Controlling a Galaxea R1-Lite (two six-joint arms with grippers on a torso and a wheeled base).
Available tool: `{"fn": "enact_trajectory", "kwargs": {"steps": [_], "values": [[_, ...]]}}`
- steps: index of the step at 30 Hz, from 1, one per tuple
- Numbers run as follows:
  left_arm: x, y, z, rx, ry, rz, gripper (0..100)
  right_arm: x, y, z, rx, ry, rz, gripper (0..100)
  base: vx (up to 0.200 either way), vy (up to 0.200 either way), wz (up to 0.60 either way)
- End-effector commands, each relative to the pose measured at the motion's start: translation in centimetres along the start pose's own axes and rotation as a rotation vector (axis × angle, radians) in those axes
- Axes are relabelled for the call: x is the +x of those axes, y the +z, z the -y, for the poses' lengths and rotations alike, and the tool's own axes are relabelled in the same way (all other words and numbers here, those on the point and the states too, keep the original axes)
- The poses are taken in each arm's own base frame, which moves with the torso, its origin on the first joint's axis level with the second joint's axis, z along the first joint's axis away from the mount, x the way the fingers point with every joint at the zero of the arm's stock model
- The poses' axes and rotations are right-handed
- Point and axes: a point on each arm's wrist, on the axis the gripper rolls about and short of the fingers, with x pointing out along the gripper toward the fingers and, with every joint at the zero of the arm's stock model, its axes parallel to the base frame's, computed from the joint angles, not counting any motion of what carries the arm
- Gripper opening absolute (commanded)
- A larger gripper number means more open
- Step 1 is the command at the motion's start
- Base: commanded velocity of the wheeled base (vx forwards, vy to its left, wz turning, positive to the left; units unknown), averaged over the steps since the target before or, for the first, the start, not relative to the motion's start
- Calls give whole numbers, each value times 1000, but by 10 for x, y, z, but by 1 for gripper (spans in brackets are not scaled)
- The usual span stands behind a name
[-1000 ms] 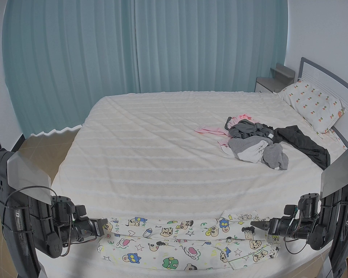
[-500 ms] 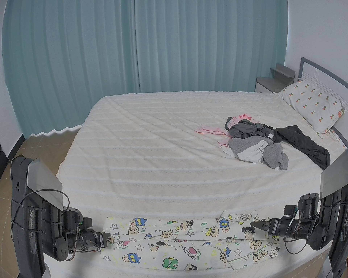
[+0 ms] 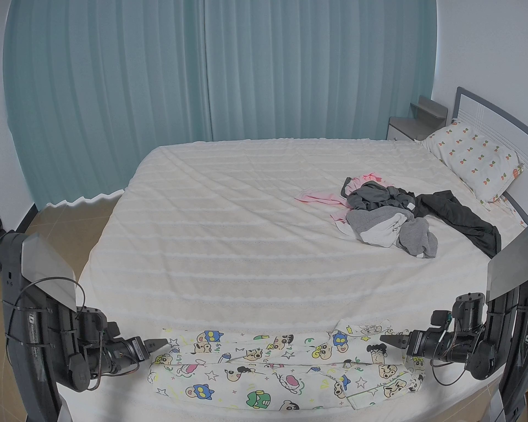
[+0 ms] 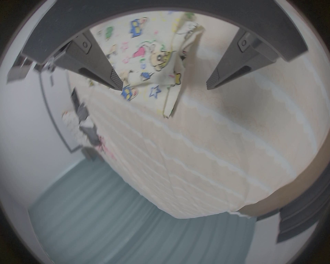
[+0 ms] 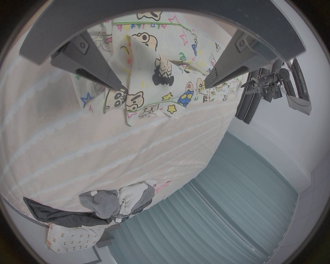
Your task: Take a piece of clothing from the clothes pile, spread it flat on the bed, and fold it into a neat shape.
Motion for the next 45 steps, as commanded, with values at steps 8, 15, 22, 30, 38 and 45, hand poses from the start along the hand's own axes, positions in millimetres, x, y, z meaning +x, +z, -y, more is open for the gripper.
{"fn": "enact_trajectory", "kwargs": {"steps": [8, 15, 22, 30, 38, 45], "values": [[-49, 28, 14, -371, -243, 62, 100, 1, -2, -13, 51, 36, -4, 100, 0, 0, 0], [-41, 21, 9, -306, -242, 6, 100, 38, -25, 14, 54, -134, -83, 100, 0, 0, 0], [-39, 19, 8, -285, -237, -3, 100, 55, -22, 16, 42, -114, -61, 100, 0, 0, 0], [-39, 19, 8, -283, -237, -3, 100, 55, -13, 9, 31, -91, -17, 100, 0, 0, 0], [-38, 19, 8, -269, -234, -5, 100, 31, 8, 6, 45, -90, 83, 100, 0, 0, 0], [-36, 17, 8, -263, -229, -11, 100, 36, 4, 7, 45, -91, 63, 100, 0, 0, 0]]}}
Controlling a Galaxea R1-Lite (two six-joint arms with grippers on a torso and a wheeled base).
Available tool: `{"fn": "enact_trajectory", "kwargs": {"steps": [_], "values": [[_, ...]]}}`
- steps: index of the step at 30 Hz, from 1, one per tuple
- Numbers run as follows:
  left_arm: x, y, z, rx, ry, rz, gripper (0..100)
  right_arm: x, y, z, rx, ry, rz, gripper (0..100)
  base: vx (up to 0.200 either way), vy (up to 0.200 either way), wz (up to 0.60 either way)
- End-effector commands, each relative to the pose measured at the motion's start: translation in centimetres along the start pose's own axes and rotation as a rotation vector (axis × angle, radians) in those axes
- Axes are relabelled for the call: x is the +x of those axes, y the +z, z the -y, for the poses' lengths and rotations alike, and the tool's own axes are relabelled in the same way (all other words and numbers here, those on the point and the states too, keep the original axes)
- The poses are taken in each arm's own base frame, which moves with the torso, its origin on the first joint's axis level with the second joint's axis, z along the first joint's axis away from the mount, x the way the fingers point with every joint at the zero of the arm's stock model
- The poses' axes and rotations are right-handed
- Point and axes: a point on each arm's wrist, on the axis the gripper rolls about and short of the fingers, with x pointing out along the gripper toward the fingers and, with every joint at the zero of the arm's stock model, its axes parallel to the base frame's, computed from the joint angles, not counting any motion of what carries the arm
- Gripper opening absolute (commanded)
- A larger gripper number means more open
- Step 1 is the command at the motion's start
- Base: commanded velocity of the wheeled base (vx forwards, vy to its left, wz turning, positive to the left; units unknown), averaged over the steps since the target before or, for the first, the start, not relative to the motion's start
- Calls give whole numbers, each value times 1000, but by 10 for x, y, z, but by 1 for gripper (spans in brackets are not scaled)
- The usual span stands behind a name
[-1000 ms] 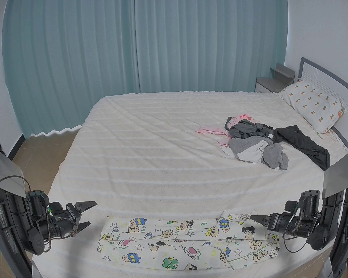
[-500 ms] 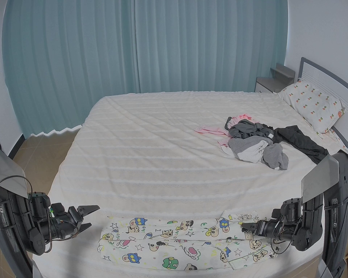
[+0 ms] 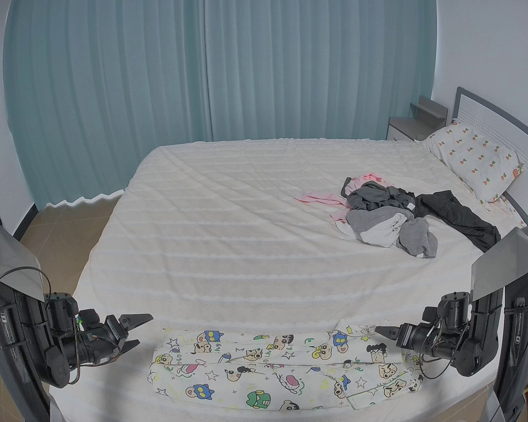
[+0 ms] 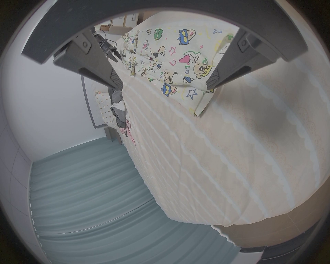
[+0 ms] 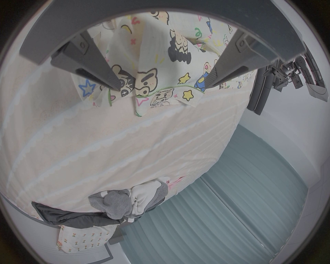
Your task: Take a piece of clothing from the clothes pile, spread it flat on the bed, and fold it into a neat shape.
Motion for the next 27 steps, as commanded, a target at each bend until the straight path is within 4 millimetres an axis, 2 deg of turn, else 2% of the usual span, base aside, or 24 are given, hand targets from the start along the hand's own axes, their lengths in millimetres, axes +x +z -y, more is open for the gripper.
{"fn": "enact_trajectory", "kwargs": {"steps": [1, 12, 13, 22, 27], "values": [[-1, -3, -1, -1, 3, -3, 100, 1, 1, -1, -3, 8, 9, 100, 0, 0, 0], [0, -3, -1, 11, 5, -9, 100, 16, -4, -5, -24, 30, -9, 100, 0, 0, 0], [0, -3, -1, 11, 4, -10, 100, 18, -6, -4, -24, 28, -19, 0, 0, 0, 0], [-1, -4, -1, 10, 6, -10, 100, 20, -8, -3, -22, 20, -23, 0, 0, 0, 0], [0, -4, -1, 15, 7, -8, 100, 15, 0, -7, -27, 32, 16, 0, 0, 0, 0]]}}
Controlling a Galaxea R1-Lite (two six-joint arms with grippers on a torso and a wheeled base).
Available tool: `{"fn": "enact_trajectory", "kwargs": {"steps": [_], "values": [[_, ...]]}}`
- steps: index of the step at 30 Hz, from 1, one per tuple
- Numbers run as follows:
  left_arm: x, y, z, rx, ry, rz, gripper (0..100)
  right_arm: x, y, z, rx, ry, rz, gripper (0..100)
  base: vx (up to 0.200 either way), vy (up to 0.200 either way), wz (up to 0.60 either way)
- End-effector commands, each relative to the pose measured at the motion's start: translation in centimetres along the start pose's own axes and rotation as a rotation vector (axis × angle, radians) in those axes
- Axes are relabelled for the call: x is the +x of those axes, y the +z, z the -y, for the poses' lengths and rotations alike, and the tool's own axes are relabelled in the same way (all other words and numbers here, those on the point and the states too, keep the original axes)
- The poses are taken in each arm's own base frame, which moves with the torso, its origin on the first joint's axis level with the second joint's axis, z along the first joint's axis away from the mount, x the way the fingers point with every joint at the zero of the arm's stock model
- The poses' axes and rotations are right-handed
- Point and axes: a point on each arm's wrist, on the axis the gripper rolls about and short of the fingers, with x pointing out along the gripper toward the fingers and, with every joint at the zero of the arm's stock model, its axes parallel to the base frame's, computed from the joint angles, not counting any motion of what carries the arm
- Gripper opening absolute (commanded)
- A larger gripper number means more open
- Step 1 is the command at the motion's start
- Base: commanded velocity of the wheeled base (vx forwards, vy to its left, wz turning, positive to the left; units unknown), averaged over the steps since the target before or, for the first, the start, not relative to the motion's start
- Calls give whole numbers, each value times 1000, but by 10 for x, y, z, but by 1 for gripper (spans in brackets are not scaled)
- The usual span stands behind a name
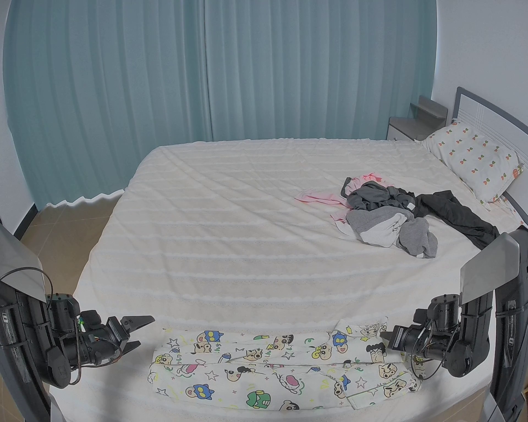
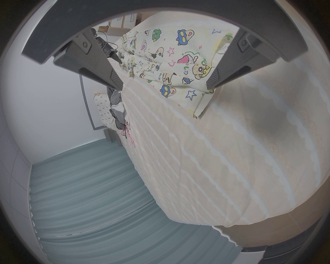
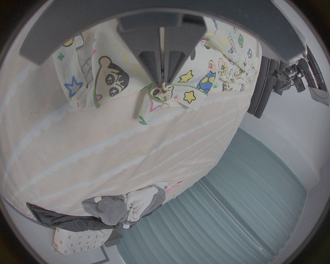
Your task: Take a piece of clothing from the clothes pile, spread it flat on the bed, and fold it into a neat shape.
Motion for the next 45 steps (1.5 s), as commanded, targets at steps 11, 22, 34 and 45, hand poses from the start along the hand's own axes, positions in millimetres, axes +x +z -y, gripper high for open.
{"fn": "enact_trajectory", "kwargs": {"steps": [11, 22, 34, 45], "values": [[-2, -3, -1, 11, 5, -5, 100, -8, 26, -21, 105, 68, 134, 0, 0, 0, 0], [-1, -3, -1, 11, 6, -7, 100, -1, 20, -13, 114, 25, 114, 100, 0, 0, 0], [3, -7, 0, 19, 38, 0, 100, -27, 35, -43, 70, 66, 229, 100, 0, 0, 0], [4, -7, 0, 21, 37, -2, 100, 0, -22, -68, 57, 112, 1, 100, 0, 0, 0]]}}
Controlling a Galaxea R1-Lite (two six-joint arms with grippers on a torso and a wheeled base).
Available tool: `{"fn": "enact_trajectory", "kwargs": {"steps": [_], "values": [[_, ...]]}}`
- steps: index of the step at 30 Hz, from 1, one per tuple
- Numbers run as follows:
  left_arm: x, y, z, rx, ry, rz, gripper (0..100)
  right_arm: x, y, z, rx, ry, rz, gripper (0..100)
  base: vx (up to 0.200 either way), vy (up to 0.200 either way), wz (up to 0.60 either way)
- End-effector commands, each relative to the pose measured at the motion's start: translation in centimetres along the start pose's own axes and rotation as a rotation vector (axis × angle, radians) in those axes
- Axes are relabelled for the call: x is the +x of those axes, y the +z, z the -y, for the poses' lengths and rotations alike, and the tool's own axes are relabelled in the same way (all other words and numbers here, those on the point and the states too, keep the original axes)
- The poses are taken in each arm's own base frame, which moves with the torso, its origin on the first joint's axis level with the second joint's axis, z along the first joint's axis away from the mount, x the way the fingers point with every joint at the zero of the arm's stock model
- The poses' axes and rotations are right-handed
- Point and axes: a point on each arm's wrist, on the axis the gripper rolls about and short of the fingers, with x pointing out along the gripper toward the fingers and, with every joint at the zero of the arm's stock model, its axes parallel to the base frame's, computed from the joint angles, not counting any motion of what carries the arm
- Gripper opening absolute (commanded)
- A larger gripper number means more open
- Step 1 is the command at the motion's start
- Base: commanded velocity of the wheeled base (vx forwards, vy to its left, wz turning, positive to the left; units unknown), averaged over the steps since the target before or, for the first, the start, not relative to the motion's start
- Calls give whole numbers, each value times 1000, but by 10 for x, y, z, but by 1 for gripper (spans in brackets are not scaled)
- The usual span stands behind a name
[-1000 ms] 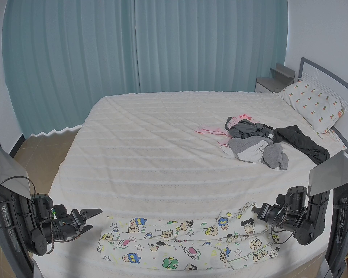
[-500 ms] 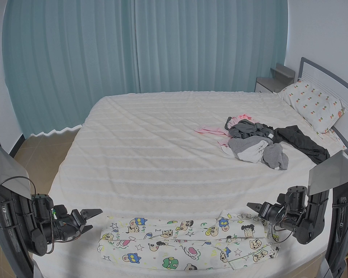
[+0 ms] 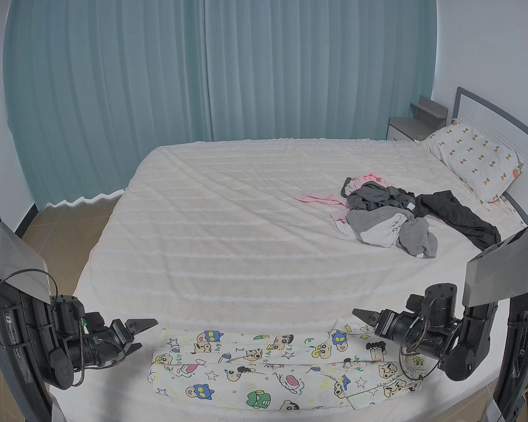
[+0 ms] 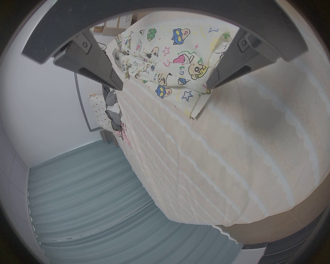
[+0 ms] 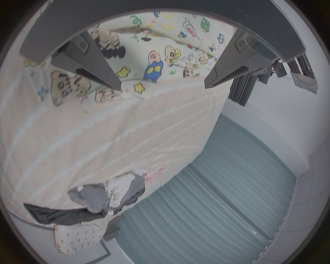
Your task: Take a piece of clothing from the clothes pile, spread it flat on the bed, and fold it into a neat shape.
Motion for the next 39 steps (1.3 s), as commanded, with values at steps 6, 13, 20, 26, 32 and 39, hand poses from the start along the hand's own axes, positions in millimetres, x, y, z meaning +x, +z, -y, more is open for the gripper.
{"fn": "enact_trajectory", "kwargs": {"steps": [6, 13, 20, 26, 32, 39], "values": [[-2, -3, 0, 1, 3, -3, 100, 18, -35, 24, 11, -97, -134, 100, 0, 0, 0], [-2, -3, -1, 13, 5, -4, 100, 15, -27, 37, 45, -139, -110, 100, 0, 0, 0], [-1, -4, 1, 72, -4, -11, 100, -9, -13, 22, 48, -126, -45, 100, 0, 0, 0], [-1, -4, 2, 76, -4, -8, 100, -33, -11, 17, 32, -125, -49, 100, 0, 0, 0], [-1, -4, 2, 76, -4, -8, 100, -44, -23, 8, -19, -108, -106, 100, -133, 0, 0], [-1, -4, 3, 70, -7, -8, 100, -45, -23, 5, -33, -110, -91, 100, -200, 0, 0]]}}
